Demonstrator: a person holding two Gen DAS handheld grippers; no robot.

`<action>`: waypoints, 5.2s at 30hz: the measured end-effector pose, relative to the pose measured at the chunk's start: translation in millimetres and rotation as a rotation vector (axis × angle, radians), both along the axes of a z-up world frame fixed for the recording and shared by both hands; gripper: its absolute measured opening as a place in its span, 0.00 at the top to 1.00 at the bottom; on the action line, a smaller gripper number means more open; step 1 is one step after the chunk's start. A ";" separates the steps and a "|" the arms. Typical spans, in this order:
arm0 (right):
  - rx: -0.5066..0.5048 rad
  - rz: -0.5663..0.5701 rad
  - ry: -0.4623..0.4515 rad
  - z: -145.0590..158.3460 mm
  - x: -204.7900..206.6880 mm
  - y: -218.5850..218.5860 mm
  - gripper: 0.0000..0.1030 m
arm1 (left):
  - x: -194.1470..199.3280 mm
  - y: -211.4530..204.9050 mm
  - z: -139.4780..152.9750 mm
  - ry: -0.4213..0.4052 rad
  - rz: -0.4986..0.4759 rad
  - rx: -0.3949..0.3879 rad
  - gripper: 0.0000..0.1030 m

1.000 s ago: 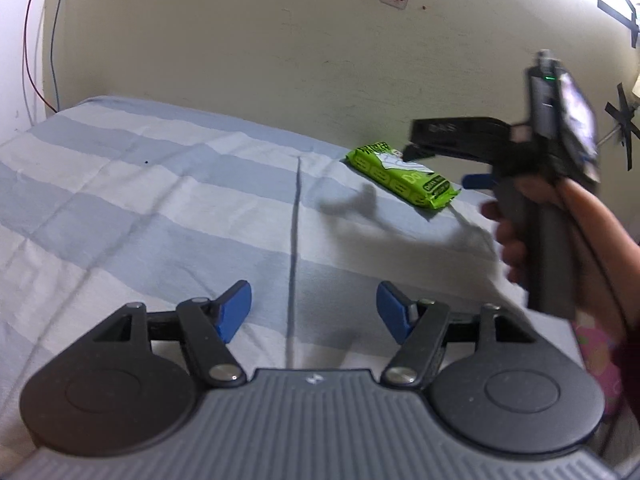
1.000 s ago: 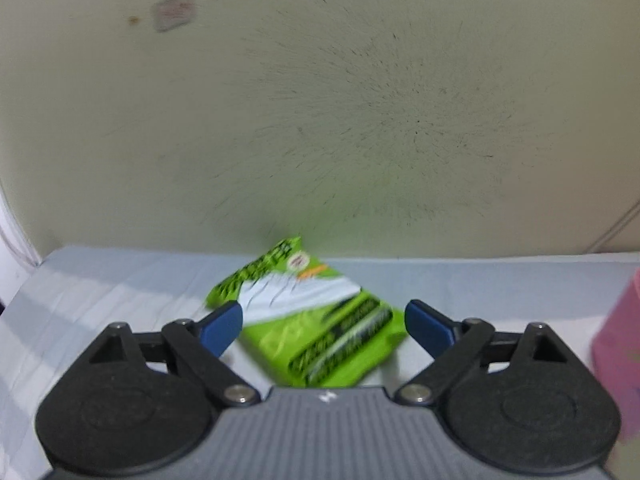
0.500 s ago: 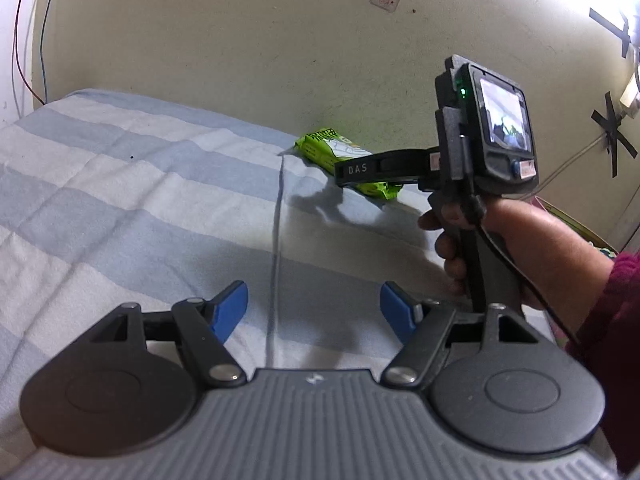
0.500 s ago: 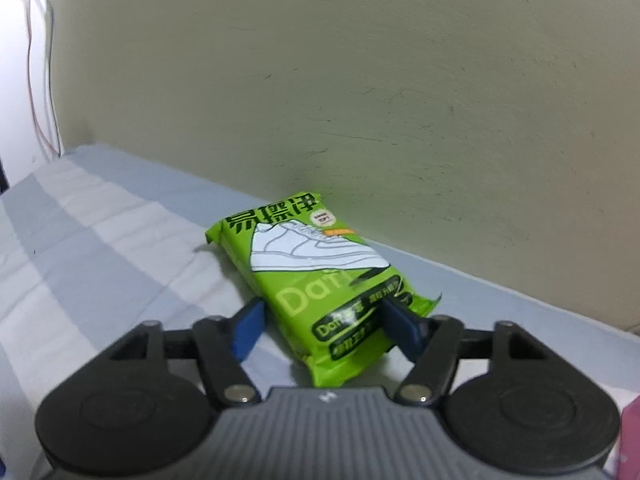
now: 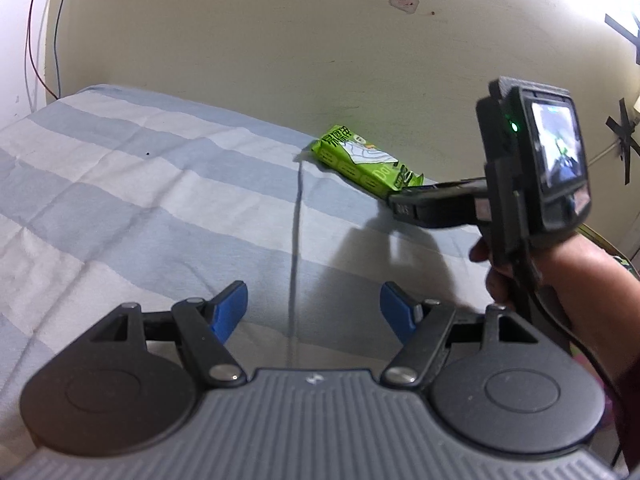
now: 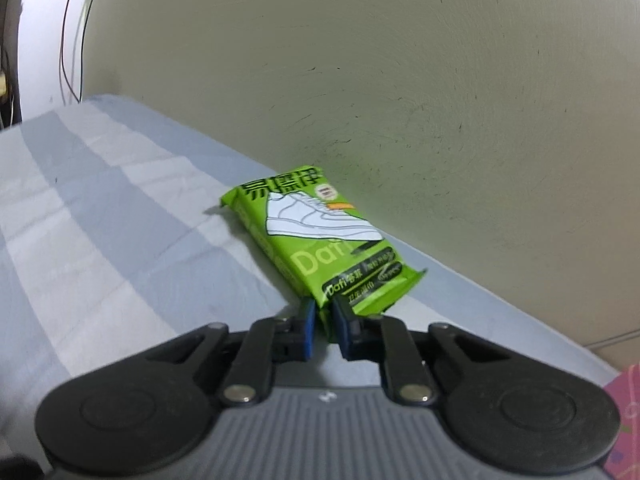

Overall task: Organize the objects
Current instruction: 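Close the right tool on the wipes packet edge and drag it, then open the right tool to release the wipes packet on the sheet, then grasp the Dafi wipes packet with the left tool, then lift the wipes packet with the left tool and carry it over the tin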

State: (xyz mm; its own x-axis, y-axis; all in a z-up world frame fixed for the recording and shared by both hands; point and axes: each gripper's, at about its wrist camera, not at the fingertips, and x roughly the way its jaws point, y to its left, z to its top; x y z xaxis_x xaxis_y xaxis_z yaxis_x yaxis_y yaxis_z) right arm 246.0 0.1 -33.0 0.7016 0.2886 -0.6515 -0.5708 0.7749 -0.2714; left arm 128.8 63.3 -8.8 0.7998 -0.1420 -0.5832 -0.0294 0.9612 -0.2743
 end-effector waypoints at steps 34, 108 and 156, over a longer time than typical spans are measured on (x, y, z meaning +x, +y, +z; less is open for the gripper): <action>-0.002 0.195 -0.089 15.7 -283.5 -131.1 0.91 | -0.4 18.4 -1.3 -0.032 0.049 -0.041 0.25; 0.451 0.039 0.176 2.9 -217.2 -168.9 0.37 | -57.3 -95.7 2.1 0.018 -0.295 0.075 0.29; 0.524 -0.296 0.010 52.0 -145.5 -414.8 0.44 | 16.6 -374.8 61.5 -0.014 -0.559 0.145 0.35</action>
State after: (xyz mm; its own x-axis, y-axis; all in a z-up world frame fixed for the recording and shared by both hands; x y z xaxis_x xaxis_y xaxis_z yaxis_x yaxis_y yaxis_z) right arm 100.5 -414.7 19.0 0.7959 0.3665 -0.4819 -0.3113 0.9304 0.1936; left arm 145.4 -311.5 52.8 0.6340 -0.4646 -0.6183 0.4965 0.8574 -0.1352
